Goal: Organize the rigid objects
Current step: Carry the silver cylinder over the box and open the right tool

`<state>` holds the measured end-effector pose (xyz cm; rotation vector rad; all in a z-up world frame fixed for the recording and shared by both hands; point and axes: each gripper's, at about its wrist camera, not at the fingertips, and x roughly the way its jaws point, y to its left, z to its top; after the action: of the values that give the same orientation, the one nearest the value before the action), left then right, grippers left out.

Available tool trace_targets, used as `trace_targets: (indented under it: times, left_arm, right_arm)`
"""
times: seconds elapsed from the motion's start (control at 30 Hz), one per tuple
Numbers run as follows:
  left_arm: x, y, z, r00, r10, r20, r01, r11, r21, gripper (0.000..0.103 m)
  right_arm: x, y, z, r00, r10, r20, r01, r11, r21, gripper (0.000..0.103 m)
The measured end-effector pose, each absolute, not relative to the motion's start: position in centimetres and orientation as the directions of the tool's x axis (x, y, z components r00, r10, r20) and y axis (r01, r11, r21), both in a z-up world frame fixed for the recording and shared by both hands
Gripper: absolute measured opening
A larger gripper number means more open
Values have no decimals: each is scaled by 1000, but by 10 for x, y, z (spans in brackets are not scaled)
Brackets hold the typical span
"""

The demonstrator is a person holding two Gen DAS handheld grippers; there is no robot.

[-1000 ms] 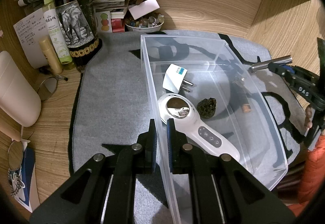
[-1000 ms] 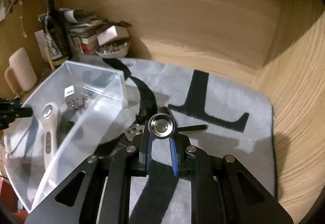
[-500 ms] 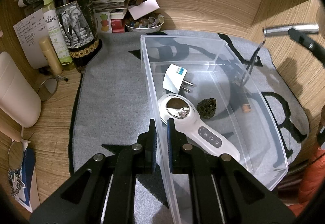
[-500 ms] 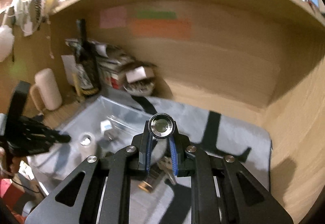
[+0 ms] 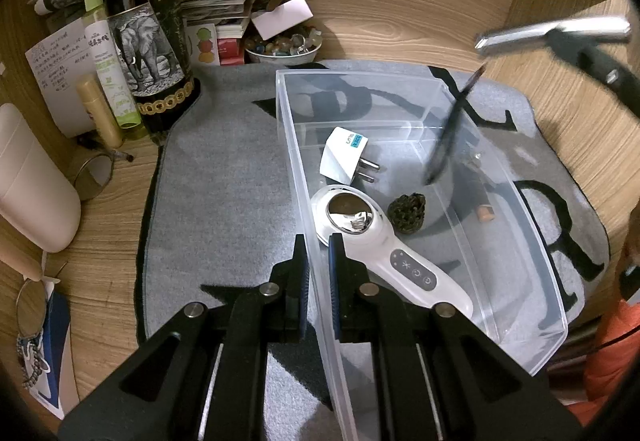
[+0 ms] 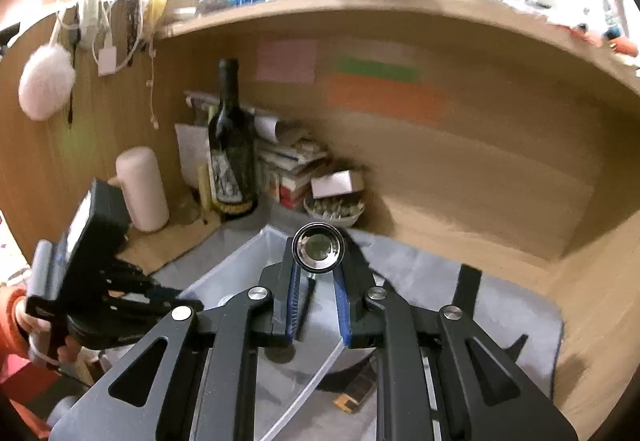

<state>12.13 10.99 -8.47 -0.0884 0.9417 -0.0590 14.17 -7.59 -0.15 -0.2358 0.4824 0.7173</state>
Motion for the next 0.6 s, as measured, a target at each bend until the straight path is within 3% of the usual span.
trace_targets:
  times: [0.23,0.6]
  left_arm:
    - [122,110,-84,587,-90,-804,12,995,-102,9]
    - [122,110,-84,587,-89,-805,12,995,-102,9]
  right_arm:
    - [161,-57,-45,602,512,-613,-678,733,-53,14]
    - [171,-48,-84,571,427,-701,-670,735,-99,14]
